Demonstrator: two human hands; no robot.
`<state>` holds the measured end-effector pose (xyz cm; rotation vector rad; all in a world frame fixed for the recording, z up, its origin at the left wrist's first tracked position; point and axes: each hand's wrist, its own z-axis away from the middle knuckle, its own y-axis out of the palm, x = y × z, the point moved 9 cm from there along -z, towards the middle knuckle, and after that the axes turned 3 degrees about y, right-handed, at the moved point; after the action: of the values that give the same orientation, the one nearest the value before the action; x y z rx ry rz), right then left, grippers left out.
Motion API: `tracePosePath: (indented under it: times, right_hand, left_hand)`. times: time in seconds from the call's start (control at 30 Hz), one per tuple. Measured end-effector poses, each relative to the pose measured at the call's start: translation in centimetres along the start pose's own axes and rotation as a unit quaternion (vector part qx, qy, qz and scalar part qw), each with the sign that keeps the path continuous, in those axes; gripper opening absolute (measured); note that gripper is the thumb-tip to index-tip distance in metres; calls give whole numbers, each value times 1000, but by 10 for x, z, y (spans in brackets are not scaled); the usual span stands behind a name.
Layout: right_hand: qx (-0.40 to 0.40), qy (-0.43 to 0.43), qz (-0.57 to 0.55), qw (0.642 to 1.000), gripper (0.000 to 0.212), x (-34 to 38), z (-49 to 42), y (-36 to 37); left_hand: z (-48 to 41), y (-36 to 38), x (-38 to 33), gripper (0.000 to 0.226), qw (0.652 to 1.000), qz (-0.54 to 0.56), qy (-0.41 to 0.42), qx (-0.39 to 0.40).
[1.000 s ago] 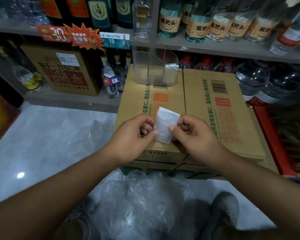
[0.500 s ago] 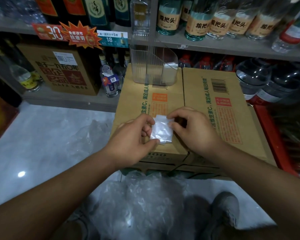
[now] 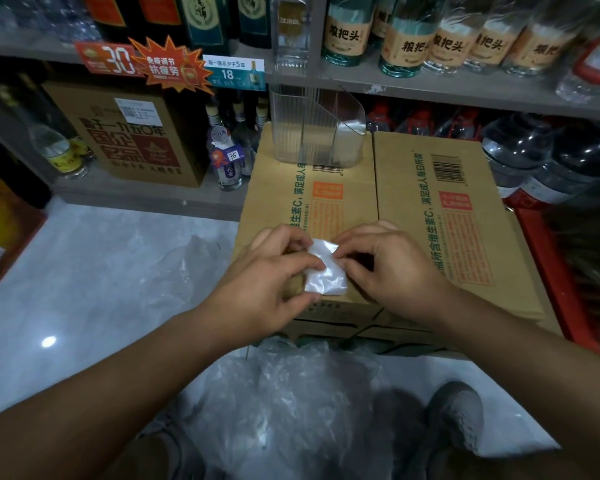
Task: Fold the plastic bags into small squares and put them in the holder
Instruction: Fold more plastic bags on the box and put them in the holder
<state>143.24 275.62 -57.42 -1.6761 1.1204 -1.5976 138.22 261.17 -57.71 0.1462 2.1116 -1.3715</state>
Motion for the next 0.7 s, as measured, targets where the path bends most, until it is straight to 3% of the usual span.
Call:
tracePosePath:
  times: [0.2, 0.33, 0.43, 0.53, 0.7]
  right_hand:
    - [22, -25, 4, 999, 19, 9, 16, 1]
    - [59, -11, 8, 998, 52, 10, 24, 0]
    - [54, -19, 42, 998, 63, 13, 27, 3]
    - [26, -52, 72, 996, 59, 18, 30, 5]
    - [-21, -142, 99, 985, 32, 41, 41, 8]
  left_hand:
    - [10, 8, -14, 35, 991, -108, 81, 17]
    - [14, 8, -14, 29, 988, -123, 97, 13]
    - [18, 9, -16, 26, 982, -150, 118, -1]
    - [20, 8, -17, 25, 981, -153, 121, -16]
    - [19, 7, -15, 27, 986, -131, 102, -22]
